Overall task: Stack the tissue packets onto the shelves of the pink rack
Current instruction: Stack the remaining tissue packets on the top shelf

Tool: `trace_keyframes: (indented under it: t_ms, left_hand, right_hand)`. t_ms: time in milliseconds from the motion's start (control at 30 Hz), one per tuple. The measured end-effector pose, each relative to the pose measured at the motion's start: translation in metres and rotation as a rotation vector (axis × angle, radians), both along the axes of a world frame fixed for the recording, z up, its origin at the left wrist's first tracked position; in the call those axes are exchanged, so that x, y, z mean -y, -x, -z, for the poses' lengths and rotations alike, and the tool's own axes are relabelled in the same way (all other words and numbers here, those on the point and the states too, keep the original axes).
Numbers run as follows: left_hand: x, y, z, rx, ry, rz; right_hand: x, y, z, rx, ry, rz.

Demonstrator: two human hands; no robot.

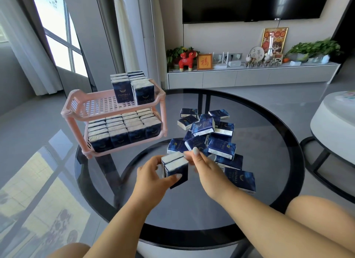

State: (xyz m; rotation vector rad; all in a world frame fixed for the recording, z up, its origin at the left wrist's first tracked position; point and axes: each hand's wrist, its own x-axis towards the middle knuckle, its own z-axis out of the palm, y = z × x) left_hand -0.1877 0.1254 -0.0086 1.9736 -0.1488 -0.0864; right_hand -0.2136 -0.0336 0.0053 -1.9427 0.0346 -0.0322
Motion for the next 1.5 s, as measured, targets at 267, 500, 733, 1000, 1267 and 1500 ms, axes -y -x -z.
trace_keyframes:
  t_ms: [267, 500, 733, 1000, 1267, 1500]
  left_hand:
    - [-0.006, -0.001, 0.0, -0.03, 0.058, -0.031]
    - [-0.014, -0.004, -0.001, -0.091, 0.14, -0.037]
    - [-0.016, -0.005, 0.002, -0.088, 0.177, -0.03]
    - [-0.018, -0.007, 0.003, -0.061, 0.212, -0.064]
    - [-0.021, -0.008, 0.004, -0.008, 0.234, -0.096]
    - [-0.048, -0.022, -0.057, 0.214, 0.221, -0.177]
  right_hand:
    - [0.056, -0.031, 0.002, 0.046, 0.943, 0.481]
    - [0.067, -0.034, 0.001, -0.127, 1.046, 0.438]
    - [0.052, -0.021, -0.018, 0.191, 0.596, 0.468]
    - [0.037, -0.013, -0.016, 0.158, 0.332, 0.242]
    - [0.028, -0.012, -0.013, -0.023, 0.257, 0.087]
    - [0.027, -0.018, -0.003, 0.016, 0.353, 0.031]
